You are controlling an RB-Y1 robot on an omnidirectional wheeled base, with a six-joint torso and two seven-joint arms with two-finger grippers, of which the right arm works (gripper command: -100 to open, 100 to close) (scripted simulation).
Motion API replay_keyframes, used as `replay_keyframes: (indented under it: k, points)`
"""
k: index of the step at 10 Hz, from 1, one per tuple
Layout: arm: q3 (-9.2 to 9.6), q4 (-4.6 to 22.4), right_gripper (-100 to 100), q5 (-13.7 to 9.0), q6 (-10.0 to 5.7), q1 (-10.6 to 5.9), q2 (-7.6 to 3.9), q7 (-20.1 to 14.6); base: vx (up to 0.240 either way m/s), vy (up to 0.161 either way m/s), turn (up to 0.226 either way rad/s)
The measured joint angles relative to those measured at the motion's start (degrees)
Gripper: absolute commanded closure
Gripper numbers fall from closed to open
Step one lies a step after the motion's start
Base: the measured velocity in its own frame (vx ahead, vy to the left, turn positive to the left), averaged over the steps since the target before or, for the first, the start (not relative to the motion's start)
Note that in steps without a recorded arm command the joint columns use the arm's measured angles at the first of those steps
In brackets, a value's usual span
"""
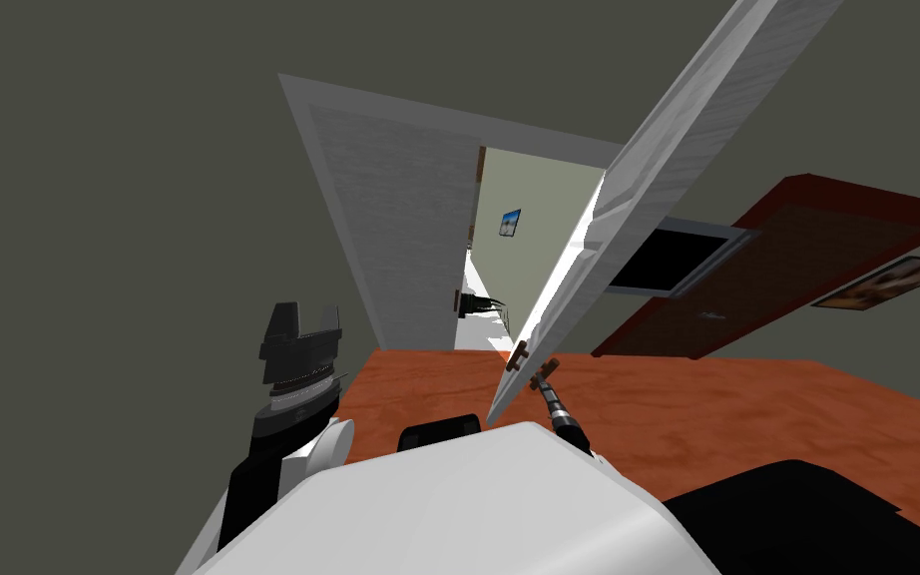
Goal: Pull the door open
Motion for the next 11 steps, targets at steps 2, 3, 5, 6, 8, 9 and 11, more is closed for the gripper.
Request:
replay_keyframes:
  k: [2, 3, 5, 6, 8, 9, 11]
  points:
    - [0.11, 1.45, 100, 0.11, -0.68, -0.65, -0.11, 0.14, 0.004, 0.004, -0.003]
    - [0.10, 1.46, 100, 0.10, -0.84, -0.57, -0.14, 0.09, 0.006, 0.004, -0.006]
    - [0.09, 0.99, 100, 0.07, -0.66, -0.32, -0.09, 0.05, -0.002, -0.004, 0.002]
    - [0.08, 0.35, 100, 0.06, -0.35, -0.01, -0.02, 0.08, -0.006, -0.005, -0.004]
    - [0.08, 0.18, 100, 0.06, -0.17, 0.05, 0.00, 0.09, -0.021, -0.023, 0.016]
    - [0.31, 0.32, 100, 0.06, -0.43, 0.07, -0.15, -0.25, -0.063, -0.050, 0.026]
    - [0.54, -0.27, 100, 0.13, -0.46, 0.45, -0.35, -0.49, -0.042, -0.038, 0.020]
